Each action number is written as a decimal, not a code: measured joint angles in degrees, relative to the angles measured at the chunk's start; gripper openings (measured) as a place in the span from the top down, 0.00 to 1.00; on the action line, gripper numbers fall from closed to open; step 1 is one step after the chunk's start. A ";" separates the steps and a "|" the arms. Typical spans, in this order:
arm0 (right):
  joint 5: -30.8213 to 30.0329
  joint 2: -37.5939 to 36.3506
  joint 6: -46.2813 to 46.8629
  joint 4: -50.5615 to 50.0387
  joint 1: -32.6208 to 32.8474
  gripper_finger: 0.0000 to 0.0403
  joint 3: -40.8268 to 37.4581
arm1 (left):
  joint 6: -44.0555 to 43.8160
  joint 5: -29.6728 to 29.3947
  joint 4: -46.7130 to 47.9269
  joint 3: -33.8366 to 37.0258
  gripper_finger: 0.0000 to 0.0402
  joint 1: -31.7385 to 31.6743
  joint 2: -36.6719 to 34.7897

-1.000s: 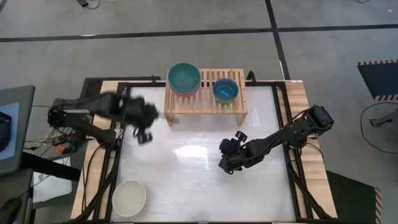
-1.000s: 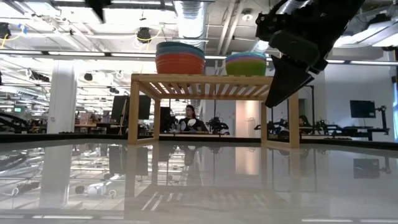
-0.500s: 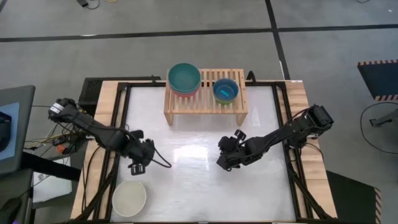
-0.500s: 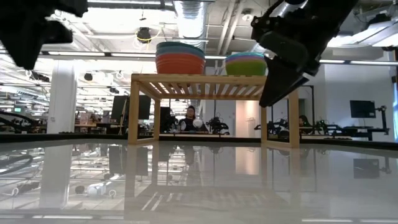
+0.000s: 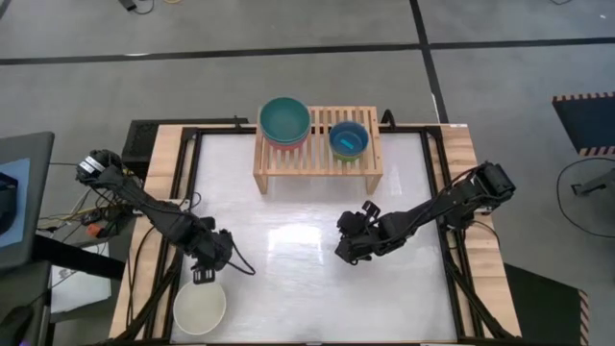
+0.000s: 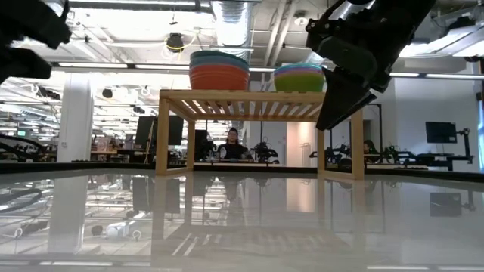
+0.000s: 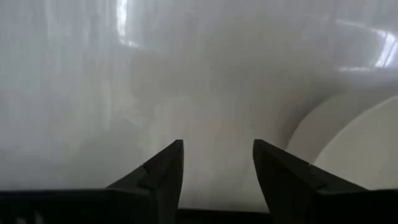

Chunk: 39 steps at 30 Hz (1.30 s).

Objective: Place and stack bowls onto a shelf
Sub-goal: Stack the white bowl on top of the green bowl on the shelf

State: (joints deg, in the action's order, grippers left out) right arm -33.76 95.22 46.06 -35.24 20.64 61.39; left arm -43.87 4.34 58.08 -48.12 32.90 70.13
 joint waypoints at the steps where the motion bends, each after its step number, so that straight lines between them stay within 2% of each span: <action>1: 0.00 0.00 -0.02 -0.01 -0.03 0.58 0.00 | -0.61 0.01 -0.03 0.35 0.56 0.53 0.00; 6: 0.00 0.00 0.01 -0.03 -0.11 0.58 0.00 | -4.89 0.85 -0.94 1.62 0.56 3.60 0.11; 22: -0.01 0.00 0.44 -0.05 0.28 0.58 0.00 | -10.97 1.95 -7.66 1.58 0.56 12.16 0.28; 30: 0.01 0.00 0.18 -0.09 -0.60 0.58 0.00 | -9.34 2.94 -3.37 1.54 0.56 12.44 0.28; 34: 0.59 0.00 0.44 -0.05 -0.50 0.58 0.00 | -9.51 6.31 -2.33 1.28 0.56 12.49 0.28; 39: 0.72 0.00 0.64 -0.05 -0.03 0.58 0.00 | -9.97 6.49 -6.59 0.94 0.56 13.70 0.24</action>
State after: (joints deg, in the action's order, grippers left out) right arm -33.04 95.22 46.70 -35.29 20.61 61.39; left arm -53.84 10.83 51.50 -47.18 46.60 70.37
